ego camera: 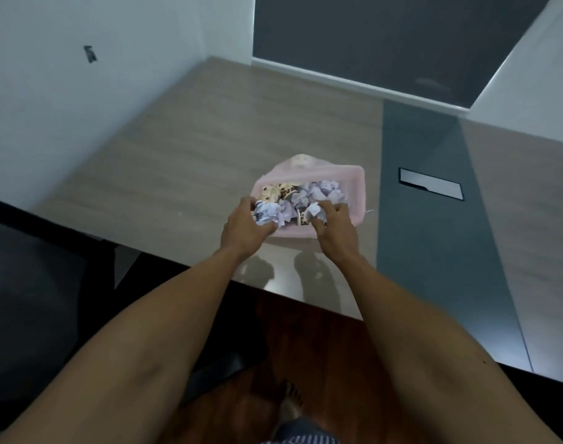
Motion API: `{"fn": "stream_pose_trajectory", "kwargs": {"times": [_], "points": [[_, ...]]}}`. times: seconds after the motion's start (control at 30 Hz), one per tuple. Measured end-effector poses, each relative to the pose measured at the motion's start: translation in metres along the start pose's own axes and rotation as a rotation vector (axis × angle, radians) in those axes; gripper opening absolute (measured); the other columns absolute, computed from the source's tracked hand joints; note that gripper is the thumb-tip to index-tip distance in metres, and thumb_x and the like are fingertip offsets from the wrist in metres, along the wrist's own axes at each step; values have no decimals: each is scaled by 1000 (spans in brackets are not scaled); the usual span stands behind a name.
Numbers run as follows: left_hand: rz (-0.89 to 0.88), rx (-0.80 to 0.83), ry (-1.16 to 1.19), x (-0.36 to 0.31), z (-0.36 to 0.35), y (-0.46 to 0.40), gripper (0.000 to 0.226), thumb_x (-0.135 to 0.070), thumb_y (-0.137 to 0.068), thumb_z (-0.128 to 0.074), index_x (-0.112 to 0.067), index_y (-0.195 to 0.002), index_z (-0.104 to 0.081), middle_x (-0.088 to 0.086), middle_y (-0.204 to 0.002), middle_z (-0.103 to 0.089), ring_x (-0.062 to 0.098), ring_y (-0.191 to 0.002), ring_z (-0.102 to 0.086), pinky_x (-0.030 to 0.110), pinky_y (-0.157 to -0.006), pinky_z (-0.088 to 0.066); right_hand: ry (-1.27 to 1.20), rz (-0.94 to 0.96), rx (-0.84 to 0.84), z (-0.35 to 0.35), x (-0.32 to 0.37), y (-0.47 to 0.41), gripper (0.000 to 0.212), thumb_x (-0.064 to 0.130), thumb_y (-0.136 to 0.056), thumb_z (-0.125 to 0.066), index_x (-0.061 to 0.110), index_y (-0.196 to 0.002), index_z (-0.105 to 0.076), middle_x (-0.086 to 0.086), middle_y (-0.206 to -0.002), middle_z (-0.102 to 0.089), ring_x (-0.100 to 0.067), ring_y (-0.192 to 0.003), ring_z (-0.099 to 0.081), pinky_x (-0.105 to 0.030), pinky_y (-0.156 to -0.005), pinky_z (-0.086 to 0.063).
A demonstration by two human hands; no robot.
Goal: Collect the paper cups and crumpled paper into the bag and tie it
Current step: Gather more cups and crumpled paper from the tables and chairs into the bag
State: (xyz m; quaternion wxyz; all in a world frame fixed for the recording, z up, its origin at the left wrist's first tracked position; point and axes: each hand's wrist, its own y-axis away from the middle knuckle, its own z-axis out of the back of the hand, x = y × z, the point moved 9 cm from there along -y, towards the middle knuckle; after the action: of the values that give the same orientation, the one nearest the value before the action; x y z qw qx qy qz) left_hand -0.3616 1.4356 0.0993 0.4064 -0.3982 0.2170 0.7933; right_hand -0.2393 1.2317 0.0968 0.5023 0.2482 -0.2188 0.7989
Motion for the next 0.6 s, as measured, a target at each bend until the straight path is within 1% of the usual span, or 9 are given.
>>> {"fn": "stream_pose_trajectory", "kwargs": {"times": [0.07, 0.13, 0.27, 0.37, 0.43, 0.47, 0.5, 0.53, 0.6], "points": [[13, 19, 6, -3, -17, -10, 63, -39, -71, -84, -23, -124, -53, -1, -116, -65, 25, -101, -64, 39, -88, -54, -24, -54, -26, 3, -16, -9, 33, 37, -100, -58, 24, -130, -56, -10, -126, -47, -27, -101, -55, -37, -85, -45], [29, 34, 30, -6, -40, -26, 63, -32, -72, -84, -18, -125, -54, 0, -113, -64, 26, -101, -64, 38, -88, -54, -105, -95, -46, 3, -35, -27, 28, 30, -99, -62, 19, -124, -60, -12, -121, -52, -25, -101, -53, -33, -85, -43], [93, 62, 40, -7, -80, -62, 63, -26, -77, -83, -11, -131, -53, 2, -117, -59, 24, -105, -59, 37, -91, -50, -242, -182, -98, -3, -68, -63, 24, 22, -91, -68, 16, -114, -66, -12, -108, -64, -28, -96, -62, -33, -79, -48], [123, 16, 75, -8, -102, -89, 46, -15, -84, -75, -8, -125, -57, 2, -110, -59, 23, -103, -60, 26, -82, -42, -324, -214, -113, -7, -79, -85, 32, 19, -90, -71, 15, -122, -67, -2, -112, -68, -19, -99, -65, -26, -80, -46], [154, -44, 103, -9, -111, -102, 34, -9, -88, -68, -7, -122, -60, 1, -104, -61, 20, -98, -60, 18, -77, -37, -450, -204, -96, -11, -78, -94, 39, 15, -89, -70, 21, -127, -64, 9, -112, -68, -9, -96, -65, -22, -80, -51], [173, -75, 121, -10, -114, -106, 32, -7, -88, -65, -7, -120, -61, 0, -101, -61, 18, -95, -59, 17, -75, -36, -475, -196, -90, -13, -78, -97, 42, 14, -89, -68, 23, -130, -61, 12, -113, -67, -5, -97, -64, -17, -80, -51], [182, -102, 132, -10, -116, -109, 31, -6, -88, -64, -7, -119, -62, 0, -100, -61, 18, -94, -58, 17, -75, -37, -450, -199, -86, -15, -80, -100, 44, 12, -90, -67, 20, -133, -59, 12, -116, -65, -4, -99, -62, -12, -82, -48], [184, -121, 135, -9, -119, -111, 30, -5, -87, -63, -8, -118, -63, -1, -100, -62, 17, -94, -59, 20, -77, -39, -391, -205, -91, -17, -84, -102, 42, 10, -92, -64, 15, -134, -58, 8, -120, -64, -8, -103, -62, -12, -84, -46], [165, -147, 124, -6, -120, -113, 27, -3, -87, -62, -8, -114, -66, -1, -101, -64, 18, -95, -62, 25, -82, -46, -230, -208, -108, -19, -88, -103, 33, 9, -94, -61, 9, -126, -61, -5, -124, -61, -20, -106, -61, -25, -86, -47]]}}
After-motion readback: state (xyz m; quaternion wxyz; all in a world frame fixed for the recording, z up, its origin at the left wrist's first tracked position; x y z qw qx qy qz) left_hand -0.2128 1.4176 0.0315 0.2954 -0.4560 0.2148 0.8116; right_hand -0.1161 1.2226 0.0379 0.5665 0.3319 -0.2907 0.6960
